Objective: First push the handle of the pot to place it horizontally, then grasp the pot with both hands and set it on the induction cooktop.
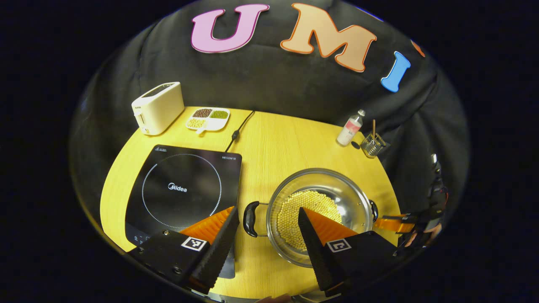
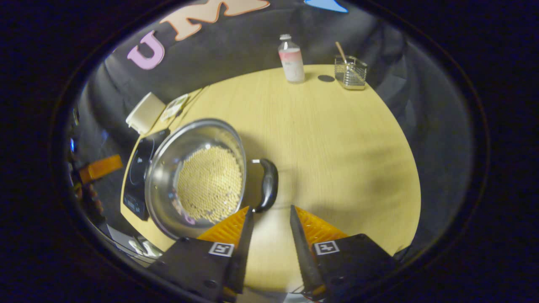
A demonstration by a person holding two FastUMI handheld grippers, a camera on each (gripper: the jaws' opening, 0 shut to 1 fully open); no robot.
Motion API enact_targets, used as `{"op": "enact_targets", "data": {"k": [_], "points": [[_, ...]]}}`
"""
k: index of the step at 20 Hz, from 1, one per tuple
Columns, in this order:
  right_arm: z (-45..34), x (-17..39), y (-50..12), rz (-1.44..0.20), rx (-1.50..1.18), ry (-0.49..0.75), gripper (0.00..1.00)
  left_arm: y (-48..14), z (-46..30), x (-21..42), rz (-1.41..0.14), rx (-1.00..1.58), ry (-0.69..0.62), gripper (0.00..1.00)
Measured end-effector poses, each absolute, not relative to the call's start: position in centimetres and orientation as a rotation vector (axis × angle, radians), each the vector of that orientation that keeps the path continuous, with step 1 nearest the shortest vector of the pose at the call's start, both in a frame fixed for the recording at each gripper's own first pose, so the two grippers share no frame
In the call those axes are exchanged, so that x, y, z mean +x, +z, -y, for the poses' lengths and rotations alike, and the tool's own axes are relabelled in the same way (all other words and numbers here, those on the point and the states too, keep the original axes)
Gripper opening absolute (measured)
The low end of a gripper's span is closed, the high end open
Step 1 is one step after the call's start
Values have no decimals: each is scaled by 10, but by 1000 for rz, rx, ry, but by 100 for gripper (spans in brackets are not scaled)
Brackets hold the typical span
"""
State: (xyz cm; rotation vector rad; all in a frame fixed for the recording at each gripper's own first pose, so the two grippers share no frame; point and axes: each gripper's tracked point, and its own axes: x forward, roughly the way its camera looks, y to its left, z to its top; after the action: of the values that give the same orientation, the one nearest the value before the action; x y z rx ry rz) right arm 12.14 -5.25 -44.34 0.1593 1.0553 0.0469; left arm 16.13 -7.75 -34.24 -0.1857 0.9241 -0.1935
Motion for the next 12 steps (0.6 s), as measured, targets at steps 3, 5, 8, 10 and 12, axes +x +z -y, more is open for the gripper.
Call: {"op": "enact_targets", "data": {"k": [3,5,8,10,12], "points": [[45,134,-446,-1049,174,30,63,-375,74,153,-997,-193,-188,88],[32,139,-453,-1067,188,38,63,-389,80,152,-1028,-208,-201,89],[30,145,-466,-1116,132,36,63,-403,88,157,-1056,-199,-232,87],[30,145,-474,-1134,100,31,63,-410,89,162,-1064,-186,-244,87],[31,148,-477,-1134,102,20,64,-419,90,160,-1092,-199,-245,92]]}}
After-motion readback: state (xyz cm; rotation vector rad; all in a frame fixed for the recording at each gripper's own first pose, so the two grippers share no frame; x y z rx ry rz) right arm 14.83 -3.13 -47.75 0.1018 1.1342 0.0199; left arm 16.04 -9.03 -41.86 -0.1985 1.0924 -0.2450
